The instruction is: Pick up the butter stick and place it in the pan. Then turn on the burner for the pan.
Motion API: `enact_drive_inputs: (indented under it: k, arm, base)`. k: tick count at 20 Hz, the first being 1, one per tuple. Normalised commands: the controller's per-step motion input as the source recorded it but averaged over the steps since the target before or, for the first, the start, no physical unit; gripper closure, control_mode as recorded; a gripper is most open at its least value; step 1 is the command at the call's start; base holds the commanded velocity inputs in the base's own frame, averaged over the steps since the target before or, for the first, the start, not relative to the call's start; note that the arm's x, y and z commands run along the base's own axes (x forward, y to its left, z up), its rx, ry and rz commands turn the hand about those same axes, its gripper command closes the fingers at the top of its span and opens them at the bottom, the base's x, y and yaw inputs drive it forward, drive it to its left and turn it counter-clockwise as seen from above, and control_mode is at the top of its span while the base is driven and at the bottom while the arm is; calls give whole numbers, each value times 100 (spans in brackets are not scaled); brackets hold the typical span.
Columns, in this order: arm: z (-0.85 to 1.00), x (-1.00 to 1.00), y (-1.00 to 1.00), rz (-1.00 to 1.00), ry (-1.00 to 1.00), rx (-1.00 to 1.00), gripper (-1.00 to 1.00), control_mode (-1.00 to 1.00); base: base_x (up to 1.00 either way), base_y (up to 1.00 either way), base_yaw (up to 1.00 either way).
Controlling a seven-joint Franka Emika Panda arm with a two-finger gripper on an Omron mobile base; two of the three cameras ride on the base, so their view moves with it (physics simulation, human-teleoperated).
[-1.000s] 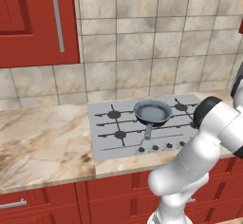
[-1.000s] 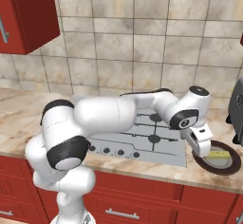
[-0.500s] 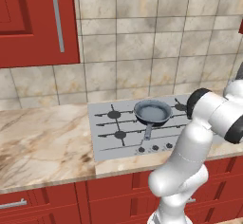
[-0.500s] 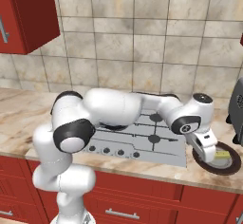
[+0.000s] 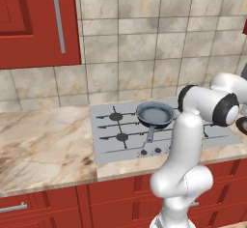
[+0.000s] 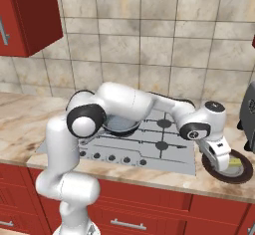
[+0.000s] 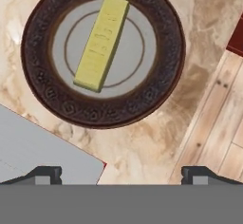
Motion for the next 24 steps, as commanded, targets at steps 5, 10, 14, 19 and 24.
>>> enact_drive_inputs:
  k: [5, 10, 14, 19, 24]
  arm:
    - [-4, 29, -25, 0, 0, 7, -100, -100]
    - [-3, 24, -26, 0, 2, 7, -100, -100]
    - [-10, 21, -13, 0, 3, 2, -100, -100]
    - [-28, 17, -1, 0, 0, 0, -100, -100]
    - [-30, 18, 0, 0, 0, 0, -100, -100]
  base:
    - [0, 0, 0]
    - [0, 0, 0]
    - [0, 0, 0]
    - [0, 0, 0]
    - [0, 0, 0]
